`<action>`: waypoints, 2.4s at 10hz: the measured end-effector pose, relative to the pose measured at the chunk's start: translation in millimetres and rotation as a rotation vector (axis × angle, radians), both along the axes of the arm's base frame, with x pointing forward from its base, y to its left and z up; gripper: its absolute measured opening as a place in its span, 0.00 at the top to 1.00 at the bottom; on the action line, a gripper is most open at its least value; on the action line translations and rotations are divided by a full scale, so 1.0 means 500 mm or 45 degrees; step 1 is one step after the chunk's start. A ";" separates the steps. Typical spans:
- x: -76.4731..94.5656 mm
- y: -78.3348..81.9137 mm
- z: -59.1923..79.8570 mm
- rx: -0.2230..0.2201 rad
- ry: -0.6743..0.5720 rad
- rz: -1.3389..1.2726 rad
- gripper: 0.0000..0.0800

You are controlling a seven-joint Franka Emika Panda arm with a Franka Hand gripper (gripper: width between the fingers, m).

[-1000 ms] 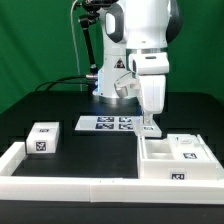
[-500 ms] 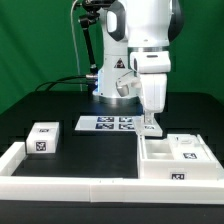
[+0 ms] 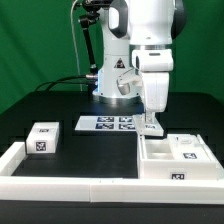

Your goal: Assemble cabinet

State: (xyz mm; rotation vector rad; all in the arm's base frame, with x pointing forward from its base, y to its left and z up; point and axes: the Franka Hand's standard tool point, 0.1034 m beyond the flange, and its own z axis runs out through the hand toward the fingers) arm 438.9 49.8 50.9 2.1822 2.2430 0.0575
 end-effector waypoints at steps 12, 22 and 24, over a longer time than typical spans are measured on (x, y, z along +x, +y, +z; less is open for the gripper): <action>0.053 -0.006 0.014 -0.009 -0.015 -0.040 0.91; 0.055 0.004 0.006 -0.010 0.007 -0.045 0.91; 0.055 0.008 0.003 -0.007 0.010 -0.042 0.91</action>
Offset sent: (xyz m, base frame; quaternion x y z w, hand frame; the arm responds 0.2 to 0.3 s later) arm 0.0146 -0.0069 0.0050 -0.0588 -0.0037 -0.0090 0.9982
